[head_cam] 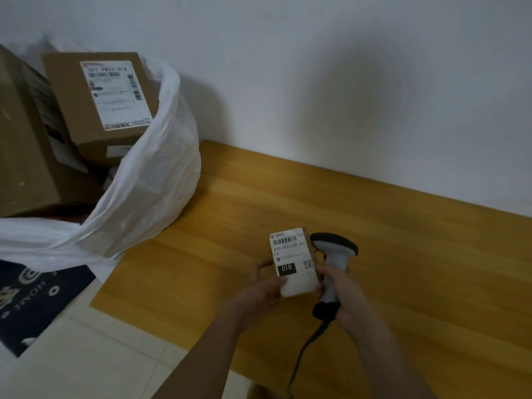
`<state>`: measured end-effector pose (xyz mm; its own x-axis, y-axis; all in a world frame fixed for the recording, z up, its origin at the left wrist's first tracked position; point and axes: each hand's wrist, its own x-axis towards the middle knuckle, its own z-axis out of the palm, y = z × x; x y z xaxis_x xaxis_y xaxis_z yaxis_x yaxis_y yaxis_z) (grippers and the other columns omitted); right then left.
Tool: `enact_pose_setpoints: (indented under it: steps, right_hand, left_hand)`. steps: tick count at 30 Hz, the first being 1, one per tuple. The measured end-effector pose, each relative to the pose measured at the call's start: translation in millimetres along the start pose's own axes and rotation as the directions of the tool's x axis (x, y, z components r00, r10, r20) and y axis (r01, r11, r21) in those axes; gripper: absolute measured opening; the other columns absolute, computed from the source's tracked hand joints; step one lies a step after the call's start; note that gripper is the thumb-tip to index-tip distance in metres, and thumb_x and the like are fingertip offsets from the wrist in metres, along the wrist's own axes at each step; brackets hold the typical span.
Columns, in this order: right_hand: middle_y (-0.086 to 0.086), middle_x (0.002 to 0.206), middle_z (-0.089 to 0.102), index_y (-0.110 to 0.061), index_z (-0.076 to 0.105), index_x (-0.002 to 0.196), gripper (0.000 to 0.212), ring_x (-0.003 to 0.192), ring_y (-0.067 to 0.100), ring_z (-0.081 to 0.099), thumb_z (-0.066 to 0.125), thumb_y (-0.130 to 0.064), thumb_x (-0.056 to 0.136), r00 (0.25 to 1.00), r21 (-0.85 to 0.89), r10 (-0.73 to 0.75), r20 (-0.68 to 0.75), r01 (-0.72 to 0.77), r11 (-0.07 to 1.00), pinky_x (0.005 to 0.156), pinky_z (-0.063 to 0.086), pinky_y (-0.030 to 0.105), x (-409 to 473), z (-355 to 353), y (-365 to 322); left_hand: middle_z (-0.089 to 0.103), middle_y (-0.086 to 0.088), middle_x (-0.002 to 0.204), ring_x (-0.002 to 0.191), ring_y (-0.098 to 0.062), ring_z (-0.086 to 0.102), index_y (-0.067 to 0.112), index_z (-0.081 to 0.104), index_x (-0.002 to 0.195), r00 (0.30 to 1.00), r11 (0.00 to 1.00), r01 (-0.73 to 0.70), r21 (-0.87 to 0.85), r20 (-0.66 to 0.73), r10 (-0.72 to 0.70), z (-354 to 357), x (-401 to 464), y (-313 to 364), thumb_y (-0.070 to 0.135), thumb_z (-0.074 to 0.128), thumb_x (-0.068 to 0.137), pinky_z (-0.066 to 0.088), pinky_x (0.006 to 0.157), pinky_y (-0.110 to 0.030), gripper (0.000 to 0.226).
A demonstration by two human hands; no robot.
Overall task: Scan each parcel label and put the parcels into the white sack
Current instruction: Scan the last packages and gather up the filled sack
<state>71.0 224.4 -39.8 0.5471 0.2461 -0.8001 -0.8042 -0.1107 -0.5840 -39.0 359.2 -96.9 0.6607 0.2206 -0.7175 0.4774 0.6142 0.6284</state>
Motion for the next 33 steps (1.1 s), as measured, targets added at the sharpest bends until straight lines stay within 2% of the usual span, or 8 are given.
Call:
enact_pose_setpoints:
  steps: [4,7,10,13,17,21,25,33]
  right_hand:
    - [0.012,0.097,0.064,-0.011,0.055,0.120,0.034,0.055,0.015,0.054,0.068,-0.024,0.090,0.999,-0.095,-0.027,0.026,0.030,0.995,0.044,0.047,0.026,-10.4,15.0,-29.4]
    - [0.012,0.111,0.063,-0.013,0.052,0.122,0.042,0.054,0.016,0.054,0.067,-0.036,0.090,0.992,-0.139,-0.108,0.069,0.117,0.983,0.045,0.047,0.027,-27.8,27.4,-57.6]
    - [0.010,0.109,0.063,-0.015,0.051,0.125,0.044,0.054,0.016,0.055,0.060,-0.043,0.093,0.970,-0.173,-0.208,0.130,0.229,0.958,0.048,0.046,0.028,-56.0,38.9,-90.2]
    - [0.010,0.093,0.058,-0.010,0.053,0.124,0.037,0.049,0.013,0.058,0.052,-0.038,0.099,0.924,-0.182,-0.272,0.270,0.326,0.928,0.045,0.046,0.025,-93.5,45.9,-122.2]
    - [0.011,0.093,0.057,-0.012,0.056,0.116,0.027,0.050,0.011,0.060,0.049,-0.034,0.101,0.820,-0.213,-0.368,0.438,0.493,0.844,0.049,0.047,0.027,-147.1,48.8,-156.3]
    - [0.019,0.101,0.064,-0.011,0.058,0.112,0.027,0.055,0.016,0.057,0.050,-0.034,0.101,0.742,-0.241,-0.427,0.517,0.605,0.759,0.055,0.047,0.032,-197.3,47.6,-179.9]
    - [0.010,0.100,0.065,-0.009,0.060,0.108,0.025,0.053,0.017,0.053,0.050,-0.031,0.101,0.673,-0.173,-0.454,0.583,0.649,0.741,0.052,0.044,0.032,-235.4,43.6,-191.6]
    - [0.011,0.101,0.064,-0.008,0.061,0.110,0.027,0.050,0.016,0.052,0.050,-0.030,0.100,0.622,-0.114,-0.516,0.589,0.696,0.708,0.045,0.044,0.026,-271.9,37.7,-197.9]
  left_hand:
    - [0.072,-0.011,0.110,0.104,-0.033,0.067,0.024,0.043,0.126,0.987,0.990,-0.139,-0.034,-0.087,0.136,1.1,-12.7,31.8,0.004,0.070,0.086,0.056,0.090,-0.045,0.053]
    - [0.070,-0.010,0.114,0.104,-0.030,0.067,0.028,0.044,0.123,0.958,0.973,-0.232,-0.007,-0.173,0.227,1.0,-27.7,60.7,0.006,0.071,0.085,0.054,0.093,-0.044,0.051]
    - [0.070,-0.008,0.115,0.103,-0.029,0.067,0.028,0.044,0.122,0.925,0.953,-0.303,0.026,-0.234,0.301,3.4,-43.2,87.3,0.009,0.072,0.085,0.054,0.094,-0.044,0.050]
    - [0.070,-0.007,0.113,0.102,-0.027,0.067,0.028,0.045,0.122,0.884,0.930,-0.364,0.039,-0.299,0.359,9.2,-59.9,111.0,0.012,0.072,0.086,0.055,0.093,-0.043,0.048]
    - [0.070,-0.007,0.110,0.102,-0.027,0.066,0.030,0.045,0.122,0.844,0.911,-0.411,0.033,-0.365,0.394,16.7,-77.2,136.2,0.016,0.072,0.086,0.056,0.089,-0.040,0.047]
    - [0.068,-0.008,0.116,0.103,-0.026,0.064,0.032,0.042,0.123,0.818,0.899,-0.434,0.051,-0.396,0.417,21.5,-90.8,155.2,0.020,0.074,0.085,0.055,0.080,-0.036,0.051]
    - [0.067,-0.007,0.116,0.099,-0.023,0.065,0.031,0.042,0.124,0.785,0.881,-0.468,0.071,-0.425,0.451,25.0,-104.7,168.2,0.021,0.075,0.084,0.056,0.081,-0.037,0.053]
    - [0.069,-0.005,0.106,0.093,-0.018,0.065,0.027,0.041,0.128,0.772,0.865,-0.499,0.056,-0.425,0.472,28.8,-121.7,184.5,0.019,0.073,0.086,0.056,0.083,-0.037,0.053]
